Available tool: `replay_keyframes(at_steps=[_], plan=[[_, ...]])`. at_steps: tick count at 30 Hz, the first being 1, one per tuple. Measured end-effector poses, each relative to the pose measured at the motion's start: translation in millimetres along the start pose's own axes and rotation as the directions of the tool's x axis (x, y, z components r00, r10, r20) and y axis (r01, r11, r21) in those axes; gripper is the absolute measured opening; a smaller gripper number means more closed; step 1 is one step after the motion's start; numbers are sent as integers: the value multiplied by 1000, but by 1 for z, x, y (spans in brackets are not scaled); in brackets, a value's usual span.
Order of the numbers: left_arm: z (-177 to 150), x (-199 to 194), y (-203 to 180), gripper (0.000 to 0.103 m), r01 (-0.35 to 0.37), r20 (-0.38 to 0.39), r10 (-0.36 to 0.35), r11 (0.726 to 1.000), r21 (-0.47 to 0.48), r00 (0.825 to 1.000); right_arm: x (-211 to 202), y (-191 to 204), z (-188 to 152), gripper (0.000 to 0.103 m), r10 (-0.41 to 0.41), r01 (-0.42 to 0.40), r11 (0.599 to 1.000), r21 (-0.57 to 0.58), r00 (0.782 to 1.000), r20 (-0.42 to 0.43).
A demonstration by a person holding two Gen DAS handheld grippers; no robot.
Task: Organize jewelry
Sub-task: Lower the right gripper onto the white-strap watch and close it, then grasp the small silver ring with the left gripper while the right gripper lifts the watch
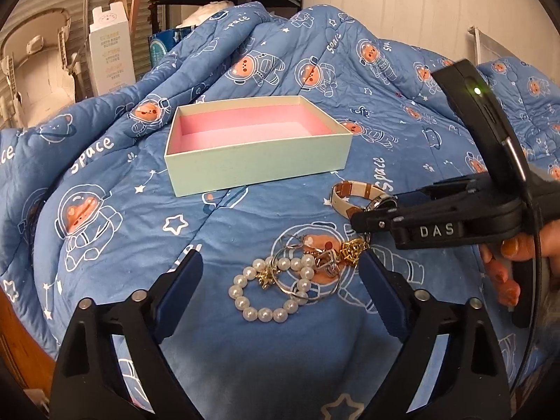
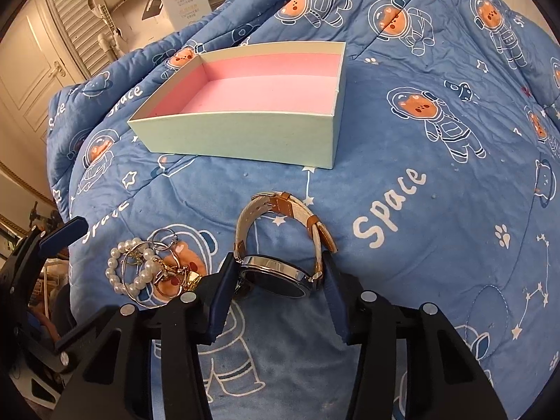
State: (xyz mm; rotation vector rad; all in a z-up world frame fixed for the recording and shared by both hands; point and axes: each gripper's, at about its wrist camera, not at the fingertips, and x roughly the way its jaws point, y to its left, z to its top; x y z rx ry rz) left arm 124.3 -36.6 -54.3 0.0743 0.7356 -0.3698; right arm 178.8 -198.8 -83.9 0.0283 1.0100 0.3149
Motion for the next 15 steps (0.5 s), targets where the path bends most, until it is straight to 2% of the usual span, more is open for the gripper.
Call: replay_keyframes(at_steps=[2,4,6,9,11,15], plan=[[8,8,6,74,15,-31,-17,999,-52,999,-2,1,-1,46,-12,12,1000,-10,1000,10],[16,15,8,72,19,-45,-23,996,-82,999,-3,1,-2,46,-17,17,1000,-16,1000,14],[22,22,5,68,14,-60,-18,998,-67,998,-4,2,-3,46,-20,21,1000,-21,1000,18],[28,32,-4,58,12,-94,-14,1000,-24,995,-5,1,-4,46,-22,23,1000,-20,1000,22],[28,42,-8,45,11,-137,-13,1000,-13,990,-5,1,-4,46,-26,26,999,-22,999,25],[26,55,-10,33,12,-186,-13,1000,-6,982,-5,1,-4,46,-30,30,999,-25,999,28]])
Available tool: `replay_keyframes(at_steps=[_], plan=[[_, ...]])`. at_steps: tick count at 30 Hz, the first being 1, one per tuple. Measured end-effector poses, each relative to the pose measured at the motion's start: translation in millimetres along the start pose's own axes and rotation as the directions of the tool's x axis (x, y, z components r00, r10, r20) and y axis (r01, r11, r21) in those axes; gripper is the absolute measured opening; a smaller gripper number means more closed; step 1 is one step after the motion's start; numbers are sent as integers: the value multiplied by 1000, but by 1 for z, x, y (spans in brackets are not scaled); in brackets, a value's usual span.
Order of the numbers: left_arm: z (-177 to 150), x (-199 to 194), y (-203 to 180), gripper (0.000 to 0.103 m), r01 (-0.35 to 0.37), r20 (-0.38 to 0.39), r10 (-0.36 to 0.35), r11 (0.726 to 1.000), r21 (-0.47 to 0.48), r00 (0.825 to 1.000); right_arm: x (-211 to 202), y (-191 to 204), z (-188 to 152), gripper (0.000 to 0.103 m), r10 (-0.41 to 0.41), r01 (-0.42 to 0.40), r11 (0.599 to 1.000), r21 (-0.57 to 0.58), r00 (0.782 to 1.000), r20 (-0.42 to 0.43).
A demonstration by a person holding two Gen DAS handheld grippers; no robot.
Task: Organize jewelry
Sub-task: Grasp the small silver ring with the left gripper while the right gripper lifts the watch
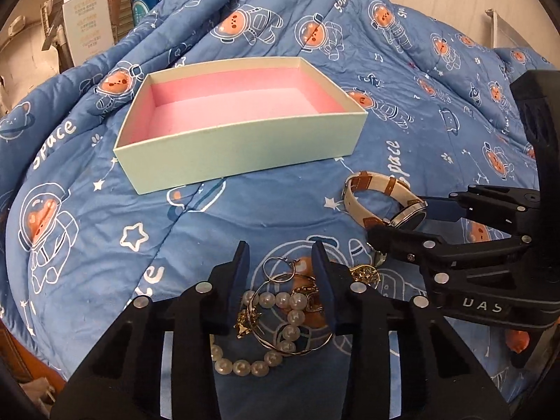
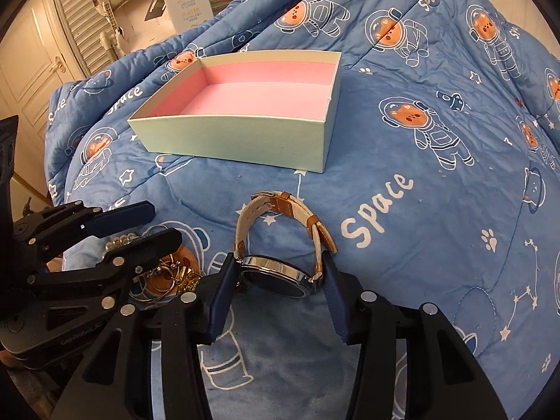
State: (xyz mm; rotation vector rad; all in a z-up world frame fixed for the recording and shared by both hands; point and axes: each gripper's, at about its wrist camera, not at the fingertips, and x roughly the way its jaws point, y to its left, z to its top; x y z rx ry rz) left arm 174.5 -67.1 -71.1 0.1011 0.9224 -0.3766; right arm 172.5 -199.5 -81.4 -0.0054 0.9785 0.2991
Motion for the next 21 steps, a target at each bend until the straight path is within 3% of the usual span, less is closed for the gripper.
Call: replay_keyframes(at_steps=[4,15,21], plan=[[-1,3,1,22,5,-10,-5,1000,1,1000,0,0,0,46,-2,2,1000,-3,1000,2],[0,-13,7,22,42,43,-40,998,-45,998,-4,1,0,46,-2,3,1000,-23,1000,23],[6,-35,13,22,62,86,-57,997,-55,995,-19,0,8,46,46,-44,998,-37,997,63]])
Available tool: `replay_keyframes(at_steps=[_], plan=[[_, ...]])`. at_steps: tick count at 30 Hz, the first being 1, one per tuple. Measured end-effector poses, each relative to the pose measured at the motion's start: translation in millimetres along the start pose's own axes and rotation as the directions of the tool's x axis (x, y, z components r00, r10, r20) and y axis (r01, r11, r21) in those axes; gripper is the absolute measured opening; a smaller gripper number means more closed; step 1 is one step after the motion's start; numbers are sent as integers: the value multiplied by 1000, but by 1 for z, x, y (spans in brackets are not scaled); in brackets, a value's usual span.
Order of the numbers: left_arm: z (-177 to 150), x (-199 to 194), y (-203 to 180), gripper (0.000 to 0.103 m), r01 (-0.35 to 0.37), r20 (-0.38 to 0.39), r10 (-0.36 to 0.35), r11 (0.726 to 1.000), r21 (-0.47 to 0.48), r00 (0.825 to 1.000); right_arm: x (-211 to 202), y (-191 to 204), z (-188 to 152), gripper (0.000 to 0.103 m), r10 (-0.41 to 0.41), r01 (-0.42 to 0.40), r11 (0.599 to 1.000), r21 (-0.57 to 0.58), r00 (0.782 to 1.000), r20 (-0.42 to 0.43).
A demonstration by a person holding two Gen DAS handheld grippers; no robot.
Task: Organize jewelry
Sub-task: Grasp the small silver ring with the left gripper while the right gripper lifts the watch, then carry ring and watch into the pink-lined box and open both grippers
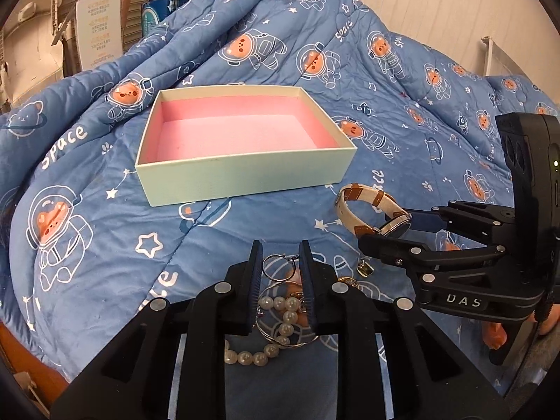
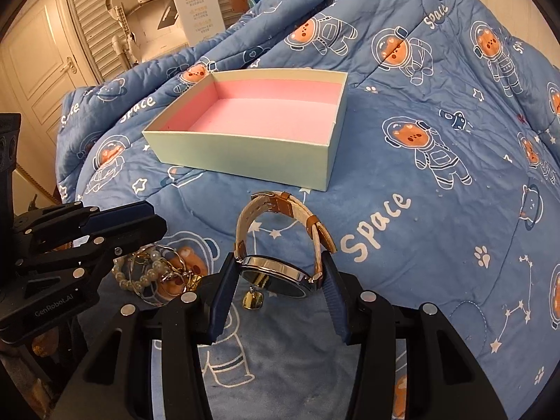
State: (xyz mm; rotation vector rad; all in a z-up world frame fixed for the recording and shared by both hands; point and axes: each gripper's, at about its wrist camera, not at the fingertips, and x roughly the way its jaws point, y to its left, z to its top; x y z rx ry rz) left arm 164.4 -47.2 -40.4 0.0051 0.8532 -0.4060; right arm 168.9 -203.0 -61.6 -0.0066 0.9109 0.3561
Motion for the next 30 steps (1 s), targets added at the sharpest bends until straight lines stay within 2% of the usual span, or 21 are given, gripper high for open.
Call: replay_keyframes(at_steps=[8,17,22,26,30], plan=[[21,-12,15,22,3,26,-3,1000,-18,1000,-14,1,27,46,54,-53,998,-21,998,37],[64,1,33,22,-16,33,15,1000,19,999,-4,1,74,46,48,-43,995,-86,997,58],[102,28,45,22,-35,1,35,998,47,999,18,-3,107,46,52,-50,995,-85,998,24],[129,63,58,22,-60,-53,62,997,50,997,43,-5,124,46,27,-29,997,-79,999,-17],[141,96,68,22,-79,-116,84,996,47,990,68,-4,134,46,-9,2,995,-99,998,-65]])
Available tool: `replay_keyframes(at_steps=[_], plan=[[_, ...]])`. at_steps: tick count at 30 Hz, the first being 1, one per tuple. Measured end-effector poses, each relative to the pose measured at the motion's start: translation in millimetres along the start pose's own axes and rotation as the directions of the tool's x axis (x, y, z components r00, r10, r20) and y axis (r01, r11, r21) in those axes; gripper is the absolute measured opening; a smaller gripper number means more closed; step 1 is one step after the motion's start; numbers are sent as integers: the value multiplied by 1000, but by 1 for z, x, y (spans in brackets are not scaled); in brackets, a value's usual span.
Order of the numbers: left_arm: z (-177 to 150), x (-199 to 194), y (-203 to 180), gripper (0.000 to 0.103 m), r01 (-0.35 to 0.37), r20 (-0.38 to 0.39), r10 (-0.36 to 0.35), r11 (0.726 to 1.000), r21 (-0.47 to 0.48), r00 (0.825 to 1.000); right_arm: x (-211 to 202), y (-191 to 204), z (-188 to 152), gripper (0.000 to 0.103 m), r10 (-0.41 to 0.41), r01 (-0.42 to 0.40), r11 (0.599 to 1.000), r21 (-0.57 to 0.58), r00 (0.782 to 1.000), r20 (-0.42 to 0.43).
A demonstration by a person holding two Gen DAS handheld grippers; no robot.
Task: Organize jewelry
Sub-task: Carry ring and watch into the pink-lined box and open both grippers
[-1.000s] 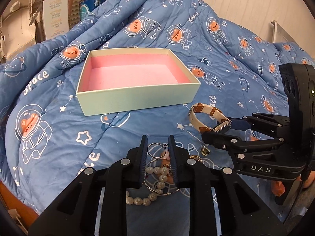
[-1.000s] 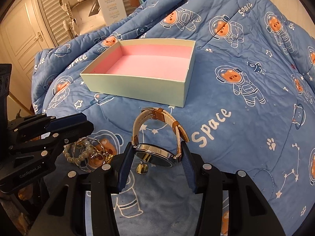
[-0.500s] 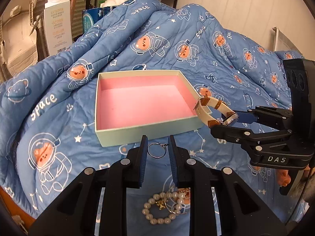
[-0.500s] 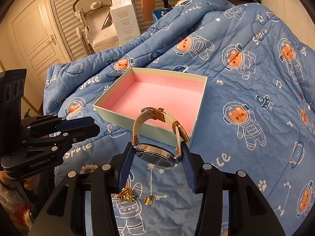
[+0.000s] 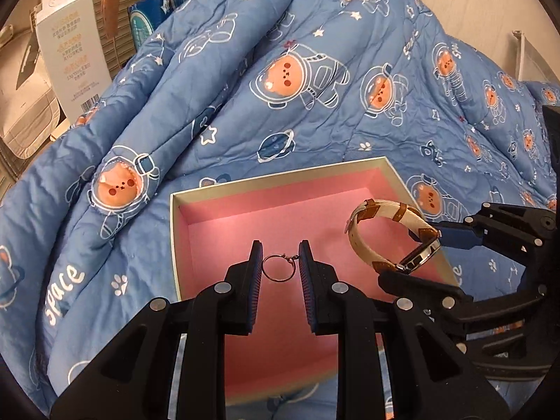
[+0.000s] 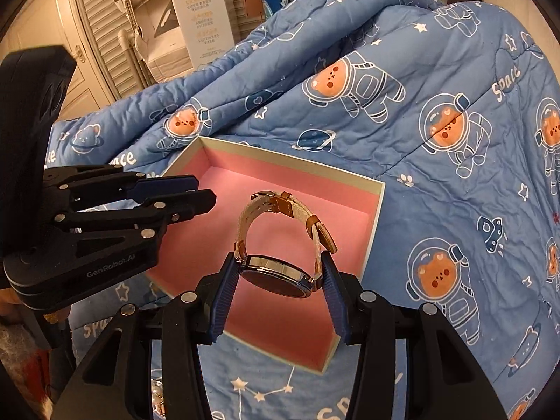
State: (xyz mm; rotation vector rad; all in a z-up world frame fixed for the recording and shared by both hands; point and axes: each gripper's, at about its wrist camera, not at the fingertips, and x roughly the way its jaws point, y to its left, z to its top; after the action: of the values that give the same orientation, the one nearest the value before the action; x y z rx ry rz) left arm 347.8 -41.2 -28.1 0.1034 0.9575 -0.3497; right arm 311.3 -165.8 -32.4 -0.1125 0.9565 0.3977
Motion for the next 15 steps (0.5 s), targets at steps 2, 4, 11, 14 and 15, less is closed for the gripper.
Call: replay_keyframes(at_steps=[2,4,11,14,15], plan=[[5,12,5,22,-6,-21,5,1000,-23,1000,9,0,3,46,-13,13,1000,-9,1000,-21],[9,20,9,22,11,-31,-12,998,-55,999,16,0,5,46,-22,21,1000,-17,999,-35],[13,41,11,22,-15,-69,12,999,-48,998,40,1,11,46,-32,29,999,-42,996,-85],[15,45,9,22,-15,-73,12,999,-45,997,46,3,13,46,-43,38,998,-54,995,-91],[15,46,8,22,-15,-75,11,999,-43,997,48,4,14,46,-46,41,997,-62,995,-92]])
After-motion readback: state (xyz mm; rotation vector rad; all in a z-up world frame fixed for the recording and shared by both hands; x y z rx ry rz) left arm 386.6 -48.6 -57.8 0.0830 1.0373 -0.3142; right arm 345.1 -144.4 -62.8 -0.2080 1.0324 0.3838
